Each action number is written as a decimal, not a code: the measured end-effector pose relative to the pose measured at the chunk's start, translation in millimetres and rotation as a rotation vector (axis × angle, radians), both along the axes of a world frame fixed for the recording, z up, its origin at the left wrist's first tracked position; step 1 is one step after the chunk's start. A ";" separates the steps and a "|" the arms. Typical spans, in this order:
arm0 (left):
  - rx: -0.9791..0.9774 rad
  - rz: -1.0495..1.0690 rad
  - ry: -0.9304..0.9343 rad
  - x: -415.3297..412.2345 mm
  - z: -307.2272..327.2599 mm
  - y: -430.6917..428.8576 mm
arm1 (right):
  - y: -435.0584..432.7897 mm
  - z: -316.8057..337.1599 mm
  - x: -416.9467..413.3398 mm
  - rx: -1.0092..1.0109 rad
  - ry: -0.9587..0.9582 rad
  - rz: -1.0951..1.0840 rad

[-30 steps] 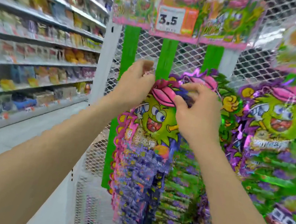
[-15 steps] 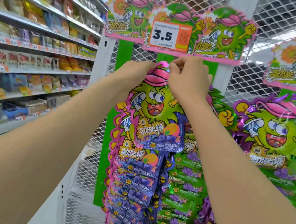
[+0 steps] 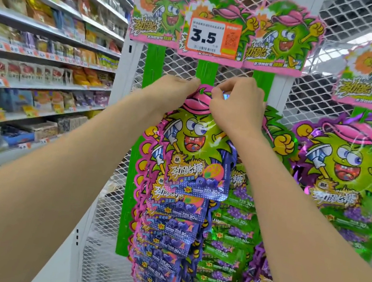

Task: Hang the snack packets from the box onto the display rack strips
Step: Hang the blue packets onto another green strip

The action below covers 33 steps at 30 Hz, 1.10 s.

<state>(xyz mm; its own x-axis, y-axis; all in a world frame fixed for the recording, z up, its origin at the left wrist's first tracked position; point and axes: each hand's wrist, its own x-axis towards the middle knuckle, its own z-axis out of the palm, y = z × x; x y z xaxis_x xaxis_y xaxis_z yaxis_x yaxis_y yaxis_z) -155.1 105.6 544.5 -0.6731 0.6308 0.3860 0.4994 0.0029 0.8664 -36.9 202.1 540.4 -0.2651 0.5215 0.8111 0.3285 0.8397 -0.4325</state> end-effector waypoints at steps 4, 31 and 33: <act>0.072 0.037 0.268 -0.1 -18.1 -6.0 | 6.0 -5.0 0.3 0.058 -0.037 0.032; -0.008 0.450 -0.054 -43.1 -316.0 -32.9 | -79.3 -318.8 28.7 -0.338 -0.048 0.012; -0.053 0.513 -0.082 -45.3 -305.7 -37.9 | -81.1 -318.0 21.6 -0.369 -0.052 0.031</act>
